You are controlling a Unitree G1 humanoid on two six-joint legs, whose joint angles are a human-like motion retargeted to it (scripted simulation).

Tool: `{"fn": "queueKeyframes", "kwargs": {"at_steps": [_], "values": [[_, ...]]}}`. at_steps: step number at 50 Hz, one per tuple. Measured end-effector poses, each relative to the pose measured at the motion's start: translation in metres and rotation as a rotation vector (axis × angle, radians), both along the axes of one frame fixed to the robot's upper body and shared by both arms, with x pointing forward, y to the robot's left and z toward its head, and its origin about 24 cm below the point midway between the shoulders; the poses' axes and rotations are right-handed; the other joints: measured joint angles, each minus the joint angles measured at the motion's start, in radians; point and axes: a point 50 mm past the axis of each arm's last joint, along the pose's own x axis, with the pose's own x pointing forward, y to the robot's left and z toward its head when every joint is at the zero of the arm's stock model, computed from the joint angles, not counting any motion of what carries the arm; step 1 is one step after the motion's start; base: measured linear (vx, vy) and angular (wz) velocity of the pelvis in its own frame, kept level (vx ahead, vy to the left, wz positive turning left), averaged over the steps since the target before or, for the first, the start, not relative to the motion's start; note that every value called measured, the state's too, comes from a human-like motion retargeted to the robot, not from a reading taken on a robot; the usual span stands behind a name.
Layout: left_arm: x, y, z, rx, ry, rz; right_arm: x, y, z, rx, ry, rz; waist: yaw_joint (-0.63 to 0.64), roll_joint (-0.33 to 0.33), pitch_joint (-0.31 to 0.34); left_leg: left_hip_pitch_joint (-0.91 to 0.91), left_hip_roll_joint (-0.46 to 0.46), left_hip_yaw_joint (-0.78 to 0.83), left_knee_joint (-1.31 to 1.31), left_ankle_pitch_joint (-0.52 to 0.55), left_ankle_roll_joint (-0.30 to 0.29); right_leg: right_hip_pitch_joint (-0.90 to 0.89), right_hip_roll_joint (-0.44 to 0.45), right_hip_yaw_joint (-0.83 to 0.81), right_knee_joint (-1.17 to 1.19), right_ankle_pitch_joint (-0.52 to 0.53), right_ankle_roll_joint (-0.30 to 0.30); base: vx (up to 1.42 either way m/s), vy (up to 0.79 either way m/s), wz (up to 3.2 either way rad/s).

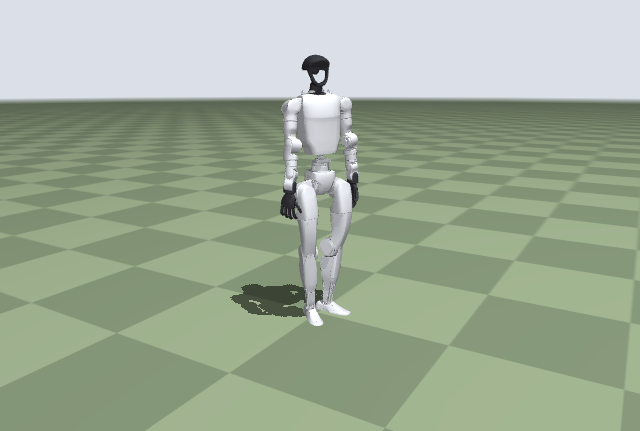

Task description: In place motions

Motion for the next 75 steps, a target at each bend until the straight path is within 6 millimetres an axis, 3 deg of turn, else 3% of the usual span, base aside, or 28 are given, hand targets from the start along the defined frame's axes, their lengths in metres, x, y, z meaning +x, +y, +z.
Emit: {"fn": "queueKeyframes", "kwargs": {"at_steps": [4, 7, 11, 15, 18, 22, 28, 31, 34, 38, 42, 45, 48, 52, 56, 61, 65, 68, 70, 75], "values": [[-0.094, -0.005, 0.019, 0.019, 0.309, 0.206, 0.064, 0.033, 0.005, 0.138, -0.165, 0.147, -0.013, 0.006, 0.004, 0.011, 0.006, 0.013, -0.004, -0.006, -0.004, -0.008, 0.007, 0.026, 0.006, 0.001, 0.001, -0.02, 0.02, -0.24], [-0.144, -0.013, 0.038, 0.015, 0.458, 0.318, 0.099, 0.061, 0.014, 0.254, -0.268, 0.203, -0.020, 0.010, 0.004, 0.016, 0.011, 0.027, -0.006, -0.011, -0.007, -0.016, 0.012, 0.043, 0.010, 0.003, 0.000, -0.02, 0.02, -0.27], [-0.176, -0.023, 0.053, 0.010, 0.536, 0.377, 0.124, 0.088, 0.026, 0.371, -0.374, 0.237, -0.028, 0.014, 0.005, 0.019, 0.016, 0.036, -0.005, -0.015, -0.010, -0.019, 0.017, 0.056, 0.011, 0.005, 0.000, -0.01, 0.01, -0.11], [-0.176, -0.025, 0.052, 0.018, 0.547, 0.381, 0.128, 0.096, 0.030, 0.406, -0.435, 0.259, -0.035, 0.012, 0.004, 0.021, 0.015, 0.034, -0.004, -0.015, -0.010, -0.016, 0.016, 0.054, 0.010, 0.006, -0.001, 0.00, 0.00, 0.00], [-0.151, -0.020, 0.040, 0.041, 0.478, 0.342, 0.115, 0.085, 0.023, 0.377, -0.403, 0.267, -0.037, 0.008, -0.001, 0.018, 0.013, 0.029, -0.004, -0.013, -0.008, -0.014, 0.014, 0.046, 0.009, 0.006, -0.001, 0.00, 0.00, 0.00], [-0.088, -0.008, 0.016, 0.086, 0.305, 0.213, 0.078, 0.055, 0.009, 0.278, -0.255, 0.244, -0.031, 0.004, -0.007, 0.010, 0.011, 0.022, -0.001, -0.010, -0.005, -0.011, 0.010, 0.030, 0.006, 0.006, 0.000, 0.03, 0.00, 0.07], [0.036, 0.004, -0.001, 0.096, -0.026, -0.061, -0.016, -0.003, 0.000, 0.042, 0.073, 0.050, -0.025, -0.009, -0.015, -0.011, 0.003, -0.010, 0.009, -0.002, 0.002, 0.003, -0.001, -0.015, -0.002, 0.001, 0.005, 0.05, -0.02, 0.31], [0.095, -0.002, 0.003, 0.059, -0.193, -0.169, -0.066, -0.025, 0.008, -0.060, 0.229, -0.091, -0.022, -0.014, -0.018, -0.022, 0.000, -0.027, 0.013, 0.003, 0.005, 0.008, -0.007, -0.038, -0.005, -0.002, 0.008, 0.04, -0.04, 0.36], [0.143, -0.015, 0.012, 0.010, -0.346, -0.244, -0.106, -0.037, 0.018, -0.135, 0.330, -0.204, -0.019, -0.018, -0.017, -0.028, -0.004, -0.037, 0.014, 0.007, 0.007, 0.014, -0.011, -0.056, -0.008, -0.003, 0.010, 0.03, -0.04, 0.24], [0.181, -0.031, 0.025, -0.069, -0.506, -0.299, -0.137, -0.043, 0.027, -0.196, 0.386, -0.278, -0.016, -0.022, -0.014, -0.028, -0.007, -0.041, 0.015, 0.009, 0.009, 0.022, -0.015, -0.068, -0.010, -0.003, 0.012, 0.00, 0.00, 0.00], [0.186, -0.036, 0.028, -0.102, -0.556, -0.322, -0.142, -0.043, 0.028, -0.203, 0.397, -0.285, -0.013, -0.021, -0.011, -0.022, -0.009, -0.039, 0.016, 0.009, 0.010, 0.029, -0.016, -0.073, -0.011, -0.002, 0.011, 0.00, 0.00, 0.00], [0.169, -0.030, 0.022, -0.087, -0.508, -0.334, -0.131, -0.039, 0.024, -0.187, 0.370, -0.267, -0.013, -0.015, -0.012, -0.020, -0.008, -0.040, 0.016, 0.008, 0.011, 0.032, -0.014, -0.075, -0.011, -0.003, 0.011, 0.00, 0.00, 0.00], [0.135, -0.021, 0.011, -0.057, -0.380, -0.331, -0.106, -0.031, 0.016, -0.148, 0.299, -0.230, -0.014, -0.011, -0.013, -0.021, -0.008, -0.045, 0.016, 0.009, 0.011, 0.033, -0.013, -0.078, -0.010, -0.005, 0.012, 0.00, 0.00, 0.00], [0.070, -0.009, 0.000, -0.008, -0.138, -0.256, -0.061, -0.015, 0.004, -0.078, 0.154, -0.155, -0.007, -0.012, -0.012, -0.020, -0.012, -0.053, 0.016, 0.010, 0.011, 0.035, -0.014, -0.077, -0.010, -0.008, 0.010, 0.00, 0.00, 0.00], [-0.001, 0.000, 0.001, 0.048, 0.080, -0.061, -0.002, 0.005, -0.002, 0.023, -0.027, -0.027, -0.005, -0.015, -0.006, -0.012, -0.016, -0.056, 0.012, 0.009, 0.010, 0.034, -0.014, -0.063, -0.008, -0.011, 0.009, 0.00, 0.00, 0.00], [-0.084, 0.001, 0.016, 0.075, 0.262, 0.239, 0.071, 0.041, 0.006, 0.189, -0.230, 0.122, -0.014, -0.014, -0.002, -0.003, -0.015, -0.041, 0.005, 0.006, 0.007, 0.020, -0.011, -0.031, 0.002, -0.012, 0.008, -0.01, 0.00, -0.09], [-0.134, -0.006, 0.033, 0.098, 0.405, 0.382, 0.111, 0.070, 0.019, 0.309, -0.351, 0.180, -0.025, -0.009, 0.002, 0.004, -0.008, -0.022, 0.001, 0.002, 0.004, 0.009, -0.006, -0.010, 0.007, -0.007, 0.007, -0.03, 0.00, -0.27], [-0.154, -0.011, 0.042, 0.117, 0.489, 0.402, 0.125, 0.086, 0.027, 0.381, -0.403, 0.201, -0.033, -0.006, 0.002, 0.005, -0.004, -0.011, -0.001, 0.000, 0.002, 0.001, -0.003, 0.003, 0.008, -0.003, 0.006, -0.03, -0.02, -0.24], [-0.158, -0.012, 0.044, 0.119, 0.511, 0.390, 0.128, 0.092, 0.029, 0.416, -0.419, 0.211, -0.039, -0.005, 0.002, 0.005, -0.001, -0.005, -0.003, -0.001, 0.002, -0.004, 0.000, 0.008, 0.009, 0.000, 0.005, -0.03, -0.02, -0.21], [-0.124, -0.009, 0.029, 0.092, 0.416, 0.306, 0.112, 0.082, 0.022, 0.386, -0.391, 0.225, -0.048, -0.005, -0.004, 0.002, 0.003, 0.004, -0.005, 0.000, 0.002, -0.011, 0.002, 0.011, 0.006, 0.007, 0.003, -0.01, 0.00, -0.04]]}}
